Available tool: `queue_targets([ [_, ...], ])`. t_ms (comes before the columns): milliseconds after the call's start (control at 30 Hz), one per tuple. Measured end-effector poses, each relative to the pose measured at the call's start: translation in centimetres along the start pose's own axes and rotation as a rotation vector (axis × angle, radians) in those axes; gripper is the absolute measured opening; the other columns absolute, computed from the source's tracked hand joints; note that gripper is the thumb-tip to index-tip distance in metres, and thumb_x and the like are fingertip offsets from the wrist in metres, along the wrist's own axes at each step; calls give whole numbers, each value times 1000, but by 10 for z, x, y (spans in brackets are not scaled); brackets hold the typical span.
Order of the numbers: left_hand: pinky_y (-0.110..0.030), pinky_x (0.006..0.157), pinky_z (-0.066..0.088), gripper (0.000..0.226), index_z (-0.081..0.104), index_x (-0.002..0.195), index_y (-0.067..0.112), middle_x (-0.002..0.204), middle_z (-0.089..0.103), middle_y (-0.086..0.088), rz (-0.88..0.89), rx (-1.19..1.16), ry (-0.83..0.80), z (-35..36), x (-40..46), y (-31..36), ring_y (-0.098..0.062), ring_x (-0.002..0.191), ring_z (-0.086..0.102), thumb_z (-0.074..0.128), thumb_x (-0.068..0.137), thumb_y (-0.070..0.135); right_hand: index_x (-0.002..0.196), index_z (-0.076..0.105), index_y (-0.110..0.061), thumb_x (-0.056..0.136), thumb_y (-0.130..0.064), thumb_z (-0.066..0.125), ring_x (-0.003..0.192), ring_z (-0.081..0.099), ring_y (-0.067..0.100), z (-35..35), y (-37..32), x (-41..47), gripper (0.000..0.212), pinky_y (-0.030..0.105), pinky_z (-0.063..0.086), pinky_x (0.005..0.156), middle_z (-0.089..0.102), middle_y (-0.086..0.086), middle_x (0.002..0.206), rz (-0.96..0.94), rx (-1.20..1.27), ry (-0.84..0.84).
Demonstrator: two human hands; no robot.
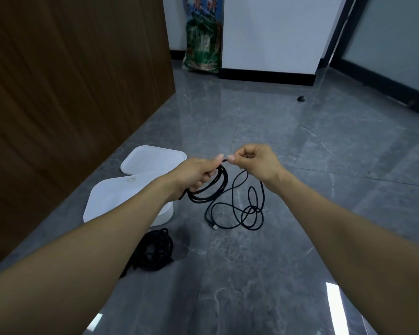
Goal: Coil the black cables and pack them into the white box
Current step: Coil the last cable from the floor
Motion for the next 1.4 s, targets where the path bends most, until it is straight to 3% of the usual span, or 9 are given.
queue_targets([
  [67,-21,44,15,46,32,59,21,48,25,9,10,-14,5,2,0,1,-7,43,16,49,93,47,65,60,-12,81,-17,72,45,47,-5,-4,3,1,21,4,39,53,52,-5,55,4,13,27],
  [200,-21,42,14,45,31,57,22,46,25,9,8,-121,99,-10,0,-2,-7,40,16,50,95,37,61,57,-13,81,-20,72,58,48,8,-16,18,3,26,14,43,67,51,0,59,46,40,156],
  [333,-19,37,15,46,29,57,21,44,24,9,-26,-247,223,-31,-1,-13,-7,39,15,51,95,36,60,54,-12,85,-20,69,63,53,8,-33,34,-2,30,15,41,66,52,1,61,105,-2,255],
  [500,-17,33,17,47,31,56,20,39,25,9,-74,-431,365,-52,-4,-28,-5,34,16,52,95,35,69,59,-6,85,-23,69,72,56,19,-62,53,-10,25,37,49,75,59,7,68,164,-128,387],
  [700,-17,35,18,48,33,56,18,49,24,4,-144,-579,582,-74,-9,-47,-8,36,15,55,93,37,86,66,-6,89,-18,65,61,50,10,-77,54,-19,12,21,37,53,55,-3,66,171,-282,438],
  [833,-18,36,18,51,28,58,19,38,25,11,-47,-474,581,-74,-2,-31,-5,32,17,42,97,48,83,69,-8,90,-14,59,74,63,24,-52,33,-12,13,36,54,66,69,7,81,62,-654,326],
  [967,-22,44,21,46,29,61,18,39,27,11,7,-379,521,-65,9,-19,-10,43,20,30,102,39,83,70,-7,88,-9,54,79,63,27,-6,16,-6,17,41,55,70,69,8,88,-71,-905,72],
  [1233,-26,56,31,40,37,69,16,60,35,-1,19,-213,468,-46,14,-16,-13,53,31,26,103,33,88,69,-3,88,-15,64,86,61,21,39,0,-11,13,33,51,80,66,5,92,-153,-707,-236],
  [1400,-28,64,38,44,42,70,13,63,47,-1,103,17,437,-36,11,3,-14,60,45,23,104,33,89,67,-2,88,-20,65,82,57,18,45,-16,-11,19,30,47,80,65,10,89,-122,-521,-245],
])
Point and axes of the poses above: each hand's wrist, its own x-axis towards the middle knuckle, its own z-axis out of the palm, y = z × x, the point moved 10 cm from there along x, towards the middle knuckle
